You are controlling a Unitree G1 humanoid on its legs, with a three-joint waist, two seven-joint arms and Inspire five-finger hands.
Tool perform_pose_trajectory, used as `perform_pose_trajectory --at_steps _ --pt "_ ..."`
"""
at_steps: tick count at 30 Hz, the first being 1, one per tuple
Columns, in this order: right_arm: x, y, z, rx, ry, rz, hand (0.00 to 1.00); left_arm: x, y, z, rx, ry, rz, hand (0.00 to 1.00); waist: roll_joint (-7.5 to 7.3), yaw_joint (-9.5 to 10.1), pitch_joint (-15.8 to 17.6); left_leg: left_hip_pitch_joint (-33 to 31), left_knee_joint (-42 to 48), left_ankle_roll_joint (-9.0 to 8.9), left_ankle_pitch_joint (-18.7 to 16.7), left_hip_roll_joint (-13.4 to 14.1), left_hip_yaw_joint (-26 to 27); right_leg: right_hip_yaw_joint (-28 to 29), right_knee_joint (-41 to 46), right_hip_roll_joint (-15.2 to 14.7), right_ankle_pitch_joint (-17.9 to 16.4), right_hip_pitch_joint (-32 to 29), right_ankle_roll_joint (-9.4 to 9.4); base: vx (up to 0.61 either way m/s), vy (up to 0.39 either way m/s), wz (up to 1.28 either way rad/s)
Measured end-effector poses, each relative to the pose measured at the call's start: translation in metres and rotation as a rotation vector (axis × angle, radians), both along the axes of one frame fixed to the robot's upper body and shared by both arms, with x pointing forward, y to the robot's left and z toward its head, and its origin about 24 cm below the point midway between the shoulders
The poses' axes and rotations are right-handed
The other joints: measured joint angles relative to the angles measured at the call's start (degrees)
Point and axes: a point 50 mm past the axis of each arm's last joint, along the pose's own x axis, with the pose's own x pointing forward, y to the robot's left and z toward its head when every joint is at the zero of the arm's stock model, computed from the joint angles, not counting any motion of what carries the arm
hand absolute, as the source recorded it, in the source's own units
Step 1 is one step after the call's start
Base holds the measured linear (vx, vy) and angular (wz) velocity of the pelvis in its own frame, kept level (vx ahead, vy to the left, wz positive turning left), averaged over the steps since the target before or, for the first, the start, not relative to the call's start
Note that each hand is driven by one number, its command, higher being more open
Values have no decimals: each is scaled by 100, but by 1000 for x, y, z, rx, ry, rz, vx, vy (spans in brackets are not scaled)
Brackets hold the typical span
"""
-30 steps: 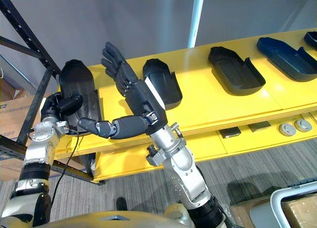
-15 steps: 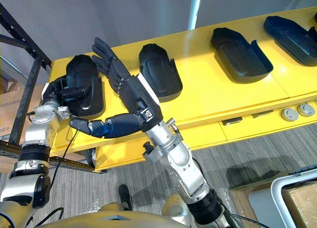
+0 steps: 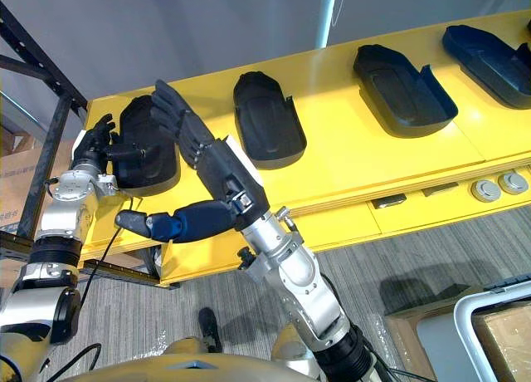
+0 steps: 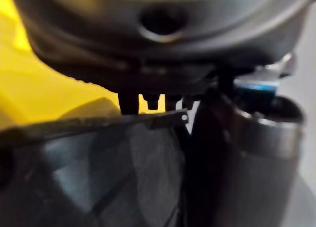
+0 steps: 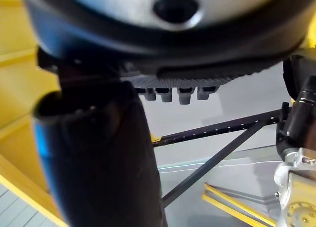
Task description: Walk over and take three plastic housings, then place them on the shelf
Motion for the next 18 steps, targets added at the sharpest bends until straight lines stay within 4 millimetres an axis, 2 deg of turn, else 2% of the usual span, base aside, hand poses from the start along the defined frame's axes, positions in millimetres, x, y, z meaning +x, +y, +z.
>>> perform_pose_trajectory --at_steps 3,8,11,14,16,18 --pt "-4 3 -4 -4 17 20 100 1 0 8 83 -41 -13 100 -1 -25 -1 96 -12 -10 -71 15 24 -46 -65 1 8 141 13 -1 1 2" --pt "-10 0 -16 -11 69 17 100 -6 4 58 189 -329 35 100 -10 2 -12 216 -13 21 -45 27 22 -120 -110 -3 7 315 12 5 -1 3" --pt "-12 0 -16 -3 64 19 100 -12 -2 76 253 -444 57 100 -18 17 -51 315 -15 17 -75 56 9 -184 -189 -4 8 484 13 11 -8 6" --pt "-13 2 -16 3 60 27 100 -17 -5 76 331 -461 68 100 -34 7 -125 369 -16 16 -73 74 9 -246 -263 2 13 588 20 5 -10 7" --pt "-14 1 -18 3 67 19 100 -22 -6 64 330 -444 68 100 -63 14 -287 387 -18 -6 -68 71 -24 -295 -329 19 15 667 22 21 -4 7" --pt "-16 1 -19 -1 68 6 100 -29 -6 62 323 -455 69 100 -110 15 -364 394 -18 -29 -54 72 -58 -333 -368 33 22 703 27 13 -6 9"
